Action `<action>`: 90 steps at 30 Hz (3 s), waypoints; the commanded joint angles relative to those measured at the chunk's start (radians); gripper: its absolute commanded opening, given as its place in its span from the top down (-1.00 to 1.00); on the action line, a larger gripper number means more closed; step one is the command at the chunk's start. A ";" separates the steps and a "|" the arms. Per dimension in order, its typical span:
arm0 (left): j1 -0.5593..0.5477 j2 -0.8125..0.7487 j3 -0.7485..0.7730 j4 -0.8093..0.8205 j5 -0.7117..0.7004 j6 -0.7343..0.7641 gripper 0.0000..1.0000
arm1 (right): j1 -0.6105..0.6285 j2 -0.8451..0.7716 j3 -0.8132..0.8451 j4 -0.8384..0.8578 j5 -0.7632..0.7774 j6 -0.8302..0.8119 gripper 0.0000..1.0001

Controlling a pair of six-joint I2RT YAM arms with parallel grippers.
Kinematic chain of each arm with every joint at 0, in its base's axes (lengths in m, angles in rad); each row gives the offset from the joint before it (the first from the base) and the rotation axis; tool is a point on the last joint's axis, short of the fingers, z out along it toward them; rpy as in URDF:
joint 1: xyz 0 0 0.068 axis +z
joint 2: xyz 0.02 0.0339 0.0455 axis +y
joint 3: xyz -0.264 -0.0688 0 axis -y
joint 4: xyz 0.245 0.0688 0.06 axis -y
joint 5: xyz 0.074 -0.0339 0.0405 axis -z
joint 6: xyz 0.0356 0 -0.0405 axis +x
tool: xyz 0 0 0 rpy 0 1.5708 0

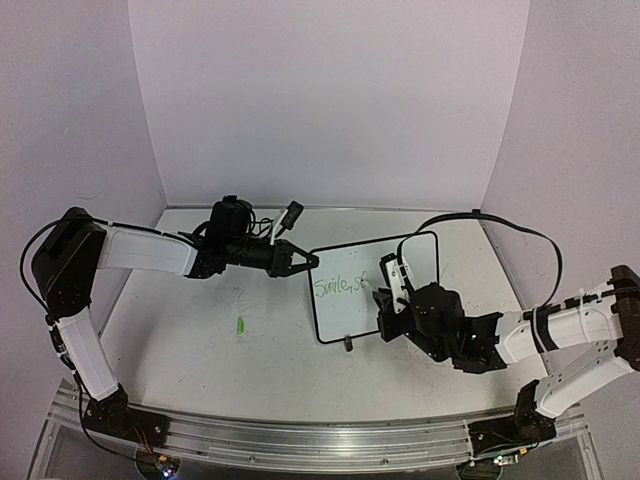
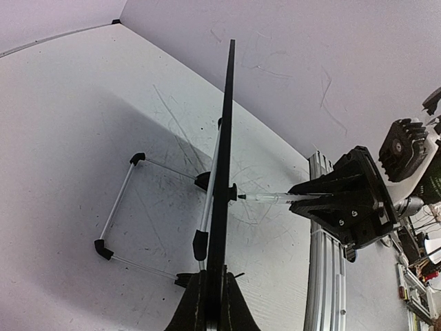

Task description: Write a sentence on the whiteboard

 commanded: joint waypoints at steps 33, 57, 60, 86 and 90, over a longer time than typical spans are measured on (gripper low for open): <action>-0.008 -0.044 0.009 -0.054 -0.009 0.016 1.00 | -0.001 0.074 0.081 -0.003 0.076 -0.001 1.00; -0.008 -0.042 0.007 -0.056 -0.009 0.017 1.00 | -0.022 0.001 0.017 0.008 0.069 0.026 1.00; -0.009 -0.047 0.006 -0.056 -0.010 0.019 1.00 | -0.024 0.008 0.019 0.010 0.078 0.028 1.00; -0.010 -0.046 0.008 -0.059 -0.010 0.022 1.00 | -0.036 0.035 0.030 0.002 0.025 0.015 1.00; -0.010 -0.046 0.008 -0.059 -0.010 0.022 1.00 | -0.034 0.026 0.016 -0.016 0.019 0.030 1.00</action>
